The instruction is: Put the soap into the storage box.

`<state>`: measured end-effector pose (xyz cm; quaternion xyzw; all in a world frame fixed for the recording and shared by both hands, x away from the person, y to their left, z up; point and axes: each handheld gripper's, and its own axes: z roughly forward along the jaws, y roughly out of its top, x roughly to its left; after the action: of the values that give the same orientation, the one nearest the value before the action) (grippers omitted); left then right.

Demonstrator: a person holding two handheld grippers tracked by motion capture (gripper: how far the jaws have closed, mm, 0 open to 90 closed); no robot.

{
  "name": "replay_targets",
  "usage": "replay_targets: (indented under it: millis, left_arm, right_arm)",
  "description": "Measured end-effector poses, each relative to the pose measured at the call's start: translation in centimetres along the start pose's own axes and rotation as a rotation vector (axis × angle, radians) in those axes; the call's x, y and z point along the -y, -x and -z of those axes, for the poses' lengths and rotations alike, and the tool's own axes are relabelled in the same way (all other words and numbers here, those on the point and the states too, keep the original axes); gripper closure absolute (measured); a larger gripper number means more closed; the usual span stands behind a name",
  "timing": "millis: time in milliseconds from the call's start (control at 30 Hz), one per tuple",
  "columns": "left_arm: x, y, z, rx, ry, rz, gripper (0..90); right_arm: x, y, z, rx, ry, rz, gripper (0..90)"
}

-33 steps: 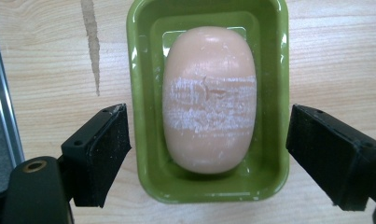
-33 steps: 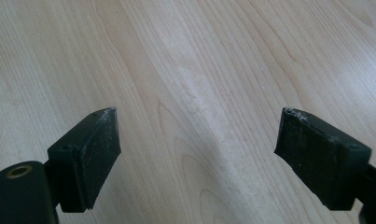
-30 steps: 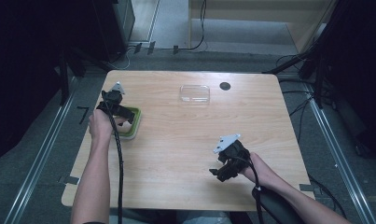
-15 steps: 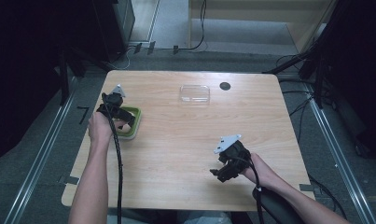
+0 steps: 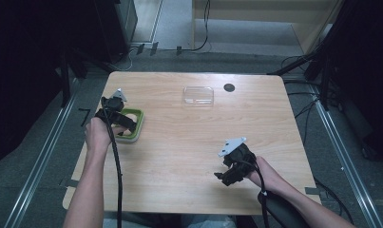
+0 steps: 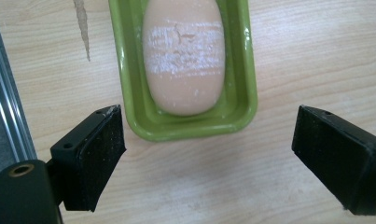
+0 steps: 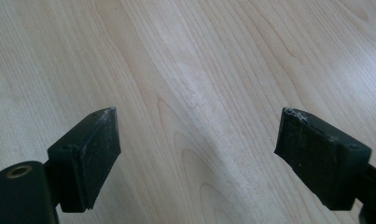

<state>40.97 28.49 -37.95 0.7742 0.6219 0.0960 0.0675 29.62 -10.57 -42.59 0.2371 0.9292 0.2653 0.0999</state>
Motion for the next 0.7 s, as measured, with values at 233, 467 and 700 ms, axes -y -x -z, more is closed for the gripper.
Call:
replay_targets:
  millis: [233, 467, 700]
  left_arm:
    - [1.7, 0.6, 0.7, 0.003, -0.018, -0.027, 9.0]
    - [3.3, 1.3, 1.0, -0.005, -0.040, -0.061, 8.0]
    - [5.1, 2.1, 1.3, 0.008, -0.063, -0.089, 7.4]
  right_arm:
    - [-0.1, -0.1, 0.0, 0.002, -0.001, 0.008, 14.0]
    - [-0.1, -0.1, 0.1, 0.004, 0.003, 0.008, 14.0]
    - [-0.1, -0.2, 0.1, 0.006, 0.002, 0.005, 14.0]
